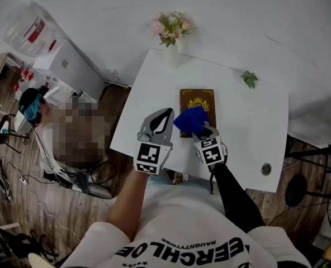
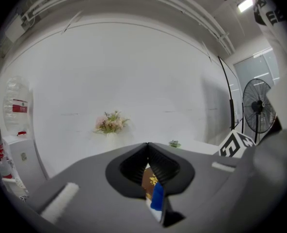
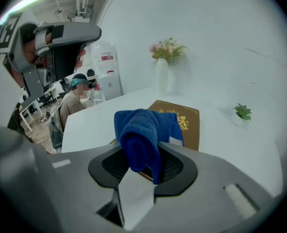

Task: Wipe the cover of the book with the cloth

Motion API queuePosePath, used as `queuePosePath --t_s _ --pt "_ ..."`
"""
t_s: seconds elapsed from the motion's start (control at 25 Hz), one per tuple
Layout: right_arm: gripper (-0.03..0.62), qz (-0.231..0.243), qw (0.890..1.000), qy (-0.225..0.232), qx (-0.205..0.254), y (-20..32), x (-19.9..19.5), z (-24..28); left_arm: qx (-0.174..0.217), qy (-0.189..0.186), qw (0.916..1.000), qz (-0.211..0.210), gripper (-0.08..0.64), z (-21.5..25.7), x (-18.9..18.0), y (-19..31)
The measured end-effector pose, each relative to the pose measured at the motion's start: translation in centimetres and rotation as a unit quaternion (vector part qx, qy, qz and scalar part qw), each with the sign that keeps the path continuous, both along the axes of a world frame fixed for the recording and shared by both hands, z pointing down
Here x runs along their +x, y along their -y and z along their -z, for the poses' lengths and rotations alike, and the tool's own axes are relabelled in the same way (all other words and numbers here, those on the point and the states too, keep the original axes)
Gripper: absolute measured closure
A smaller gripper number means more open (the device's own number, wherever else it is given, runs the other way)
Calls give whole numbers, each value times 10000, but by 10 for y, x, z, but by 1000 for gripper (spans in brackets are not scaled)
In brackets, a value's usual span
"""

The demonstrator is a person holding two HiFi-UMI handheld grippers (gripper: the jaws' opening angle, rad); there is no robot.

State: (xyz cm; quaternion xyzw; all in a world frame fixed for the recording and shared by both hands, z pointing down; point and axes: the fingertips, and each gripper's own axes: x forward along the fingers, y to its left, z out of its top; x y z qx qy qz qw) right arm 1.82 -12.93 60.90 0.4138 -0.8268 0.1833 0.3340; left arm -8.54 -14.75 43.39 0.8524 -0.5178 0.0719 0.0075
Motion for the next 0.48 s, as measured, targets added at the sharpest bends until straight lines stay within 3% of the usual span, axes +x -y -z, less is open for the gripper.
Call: queuePosePath --t_s 0.32,0.48 --pt "460 -1184 9916 -510 109 15 87 -2 -9 5 9999 -146 502 -1 14 -3" --pt "459 -1472 9885 -289 215 16 92 5 -21 30 9999 -157 502 -1 14 -5"
